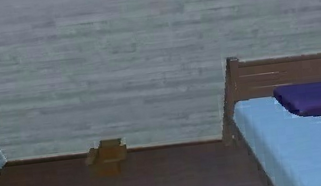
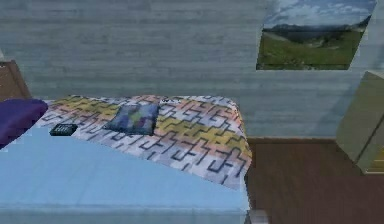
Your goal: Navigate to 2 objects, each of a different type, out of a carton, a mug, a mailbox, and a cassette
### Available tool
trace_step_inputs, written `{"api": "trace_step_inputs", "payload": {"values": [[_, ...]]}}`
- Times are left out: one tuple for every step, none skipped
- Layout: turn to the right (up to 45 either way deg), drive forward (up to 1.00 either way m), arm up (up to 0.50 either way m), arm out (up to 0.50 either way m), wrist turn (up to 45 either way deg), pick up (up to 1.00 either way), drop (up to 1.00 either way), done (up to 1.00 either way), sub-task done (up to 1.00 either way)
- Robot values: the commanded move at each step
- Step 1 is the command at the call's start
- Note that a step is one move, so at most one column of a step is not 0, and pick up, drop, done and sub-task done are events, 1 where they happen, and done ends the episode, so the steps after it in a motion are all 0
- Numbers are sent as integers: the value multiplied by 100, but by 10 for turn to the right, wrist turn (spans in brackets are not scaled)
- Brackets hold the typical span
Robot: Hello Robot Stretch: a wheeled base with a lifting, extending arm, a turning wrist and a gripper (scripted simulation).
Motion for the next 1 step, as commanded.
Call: {"api": "trace_step_inputs", "payload": {"values": [[0,70,0,0,0,0,0,0,0]]}}
